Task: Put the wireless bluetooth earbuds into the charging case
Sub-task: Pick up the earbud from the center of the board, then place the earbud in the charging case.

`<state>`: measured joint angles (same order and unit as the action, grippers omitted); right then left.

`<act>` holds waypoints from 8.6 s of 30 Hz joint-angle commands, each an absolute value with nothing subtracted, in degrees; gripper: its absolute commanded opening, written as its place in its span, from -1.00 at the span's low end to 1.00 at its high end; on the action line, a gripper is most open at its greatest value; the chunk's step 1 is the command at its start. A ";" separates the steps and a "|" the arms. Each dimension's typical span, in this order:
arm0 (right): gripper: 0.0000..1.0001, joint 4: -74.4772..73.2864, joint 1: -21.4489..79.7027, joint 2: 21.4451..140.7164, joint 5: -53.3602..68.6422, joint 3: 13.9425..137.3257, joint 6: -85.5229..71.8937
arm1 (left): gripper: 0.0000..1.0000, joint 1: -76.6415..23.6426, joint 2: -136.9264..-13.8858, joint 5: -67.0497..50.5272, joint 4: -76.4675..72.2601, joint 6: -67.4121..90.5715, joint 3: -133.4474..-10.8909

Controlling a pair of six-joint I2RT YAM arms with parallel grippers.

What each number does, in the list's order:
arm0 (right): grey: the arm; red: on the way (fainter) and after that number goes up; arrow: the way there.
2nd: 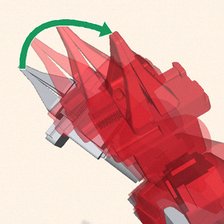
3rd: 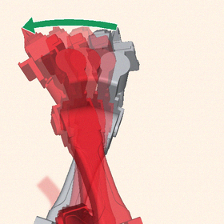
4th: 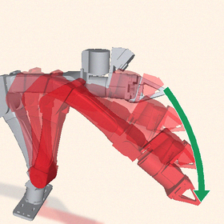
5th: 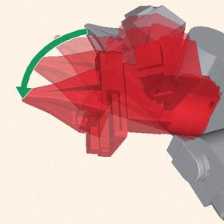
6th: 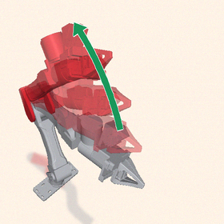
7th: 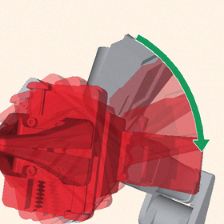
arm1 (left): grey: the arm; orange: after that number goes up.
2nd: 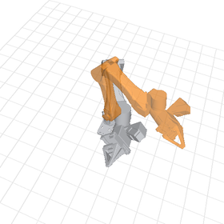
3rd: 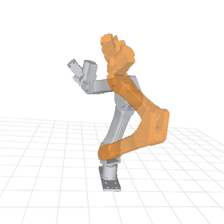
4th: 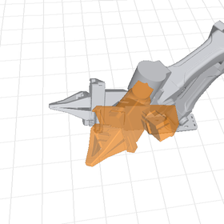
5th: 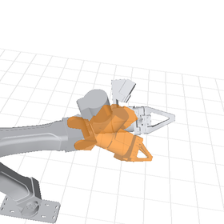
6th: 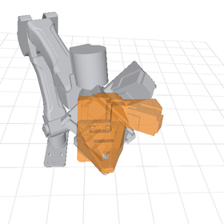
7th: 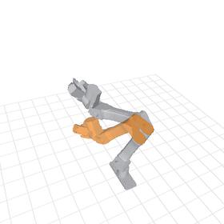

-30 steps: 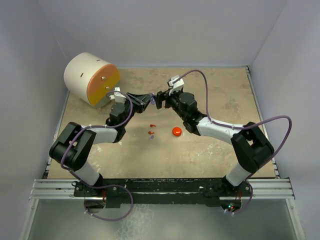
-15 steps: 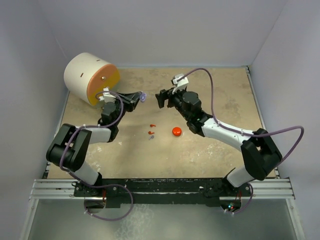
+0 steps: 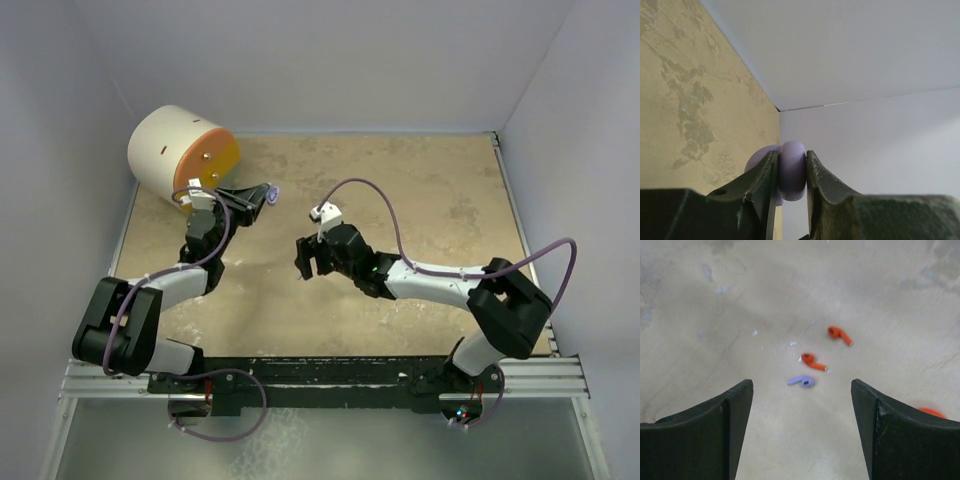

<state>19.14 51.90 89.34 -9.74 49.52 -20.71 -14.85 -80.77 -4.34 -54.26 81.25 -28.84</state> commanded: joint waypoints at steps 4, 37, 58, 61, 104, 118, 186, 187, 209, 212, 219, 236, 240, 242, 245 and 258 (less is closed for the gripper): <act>0.62 12.94 56.57 90.79 -15.01 50.20 -31.48 | -1.00 -14.59 -74.81 -5.01 -52.26 78.92 -26.52; 0.43 14.95 57.11 102.04 -10.87 55.82 -46.67 | -1.00 -13.56 -73.28 -6.27 -52.90 78.58 -23.47; 0.44 10.20 56.83 105.36 -15.13 58.52 -46.98 | -1.00 -12.63 -74.75 -7.16 -54.70 79.08 -22.77; 0.44 9.71 56.31 105.55 -15.55 58.58 -46.61 | -1.00 -12.57 -74.80 -7.21 -54.84 79.10 -22.76; -0.07 -1.58 57.52 113.34 -21.13 64.02 -41.31 | -1.00 -11.63 -76.47 -7.84 -56.47 79.48 -22.24; -0.29 -4.48 59.03 113.99 -21.83 64.34 -42.01 | -1.00 -11.51 -76.64 -7.89 -56.78 79.46 -21.98; -1.00 65.71 41.79 87.29 -12.84 49.43 -9.05 | -1.00 -10.55 -83.19 -14.47 -62.96 87.76 -28.24; -1.00 67.09 41.67 87.62 -12.18 49.32 -9.00 | -1.00 -10.55 -83.58 -14.90 -63.68 88.20 -28.37; -1.00 106.53 41.30 103.37 5.23 45.57 -7.99 | -1.00 -10.81 -86.13 -17.57 -69.43 92.26 -28.84; -1.00 115.49 41.26 106.06 6.17 43.82 -8.53 | -1.00 -11.11 -86.17 -17.49 -69.51 92.45 -28.85; -1.00 120.93 41.21 108.07 7.25 43.85 -9.45 | -1.00 -12.42 -87.49 -17.18 -70.10 92.77 -28.59; -1.00 126.87 41.15 107.38 8.70 44.01 -8.46 | -1.00 -15.29 -93.76 -16.45 -76.41 94.83 -27.78; -1.00 127.22 41.21 107.14 8.70 44.75 -7.90 | -1.00 -15.38 -94.21 -16.26 -76.51 94.79 -27.53; -1.00 127.59 41.20 107.04 8.70 45.02 -7.62 | -1.00 -15.36 -94.51 -16.31 -76.84 94.98 -27.44; -1.00 128.41 41.09 107.05 8.70 45.37 -7.31 | -1.00 -15.38 -95.02 -16.26 -77.35 95.17 -27.42; -1.00 130.92 40.79 108.06 9.56 48.98 -6.33 | -1.00 -15.56 -98.45 -16.56 -82.43 98.49 -27.12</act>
<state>90.17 41.17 109.38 8.25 45.93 -7.84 -15.20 -97.62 -16.45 -75.96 96.51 -26.89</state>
